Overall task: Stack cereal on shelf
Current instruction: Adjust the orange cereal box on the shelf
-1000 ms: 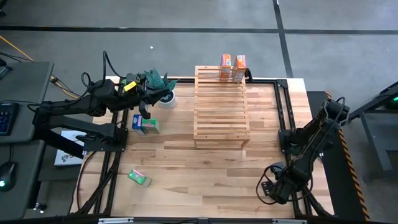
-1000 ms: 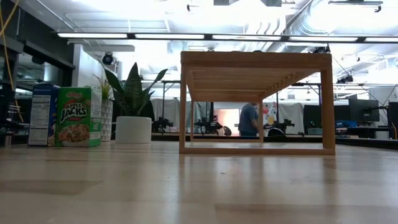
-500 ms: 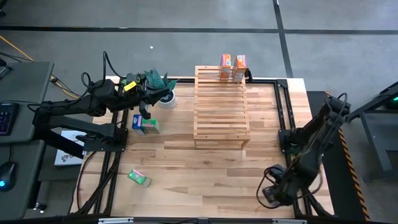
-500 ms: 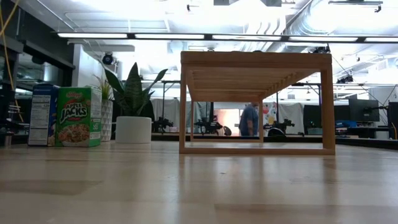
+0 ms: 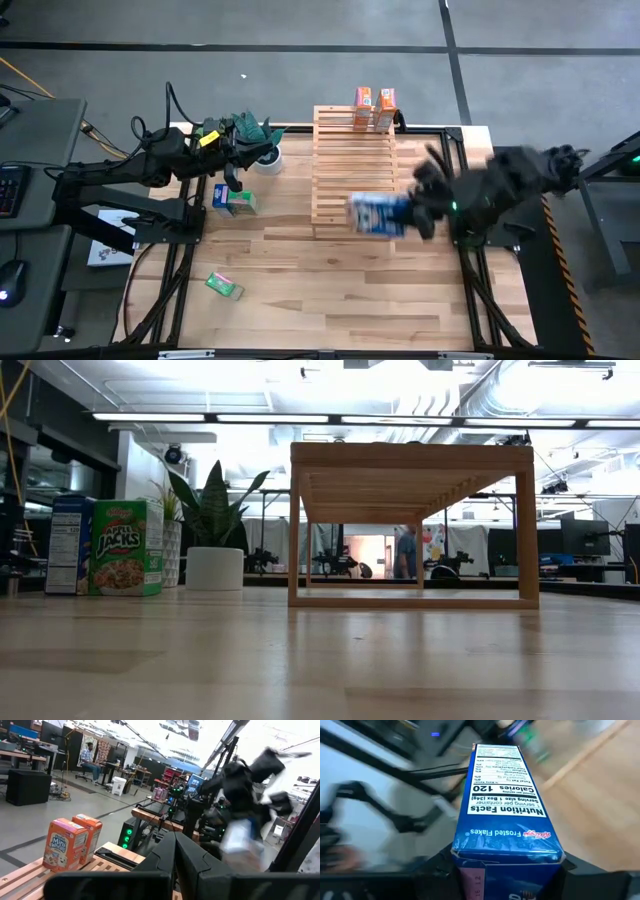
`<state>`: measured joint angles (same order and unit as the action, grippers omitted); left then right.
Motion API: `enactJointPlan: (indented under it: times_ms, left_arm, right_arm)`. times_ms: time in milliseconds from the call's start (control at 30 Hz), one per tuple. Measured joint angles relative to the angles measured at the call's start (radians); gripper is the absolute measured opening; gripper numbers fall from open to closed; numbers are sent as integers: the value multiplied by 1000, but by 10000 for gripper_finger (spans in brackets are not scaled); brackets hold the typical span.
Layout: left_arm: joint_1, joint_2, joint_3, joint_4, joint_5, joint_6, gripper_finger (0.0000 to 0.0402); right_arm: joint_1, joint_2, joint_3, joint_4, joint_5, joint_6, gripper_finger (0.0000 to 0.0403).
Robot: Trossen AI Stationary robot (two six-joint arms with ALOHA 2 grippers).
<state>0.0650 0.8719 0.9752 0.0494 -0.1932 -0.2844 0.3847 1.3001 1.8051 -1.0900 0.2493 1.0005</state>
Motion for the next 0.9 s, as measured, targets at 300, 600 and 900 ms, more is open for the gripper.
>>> enactJointPlan:
  times_ms: [300,600,900]
  left_arm:
    - [0,0,0,8,0,-3,0]
    - [0,0,1,32,0,-28,0]
    - [0,0,1,31,0,-27,0]
  right_arm:
    - [-432,255,419,-463,58,-483,160]
    - [-712,366,438,-483,-166,-492,160]
    - [-783,265,313,-480,-168,-485,160]
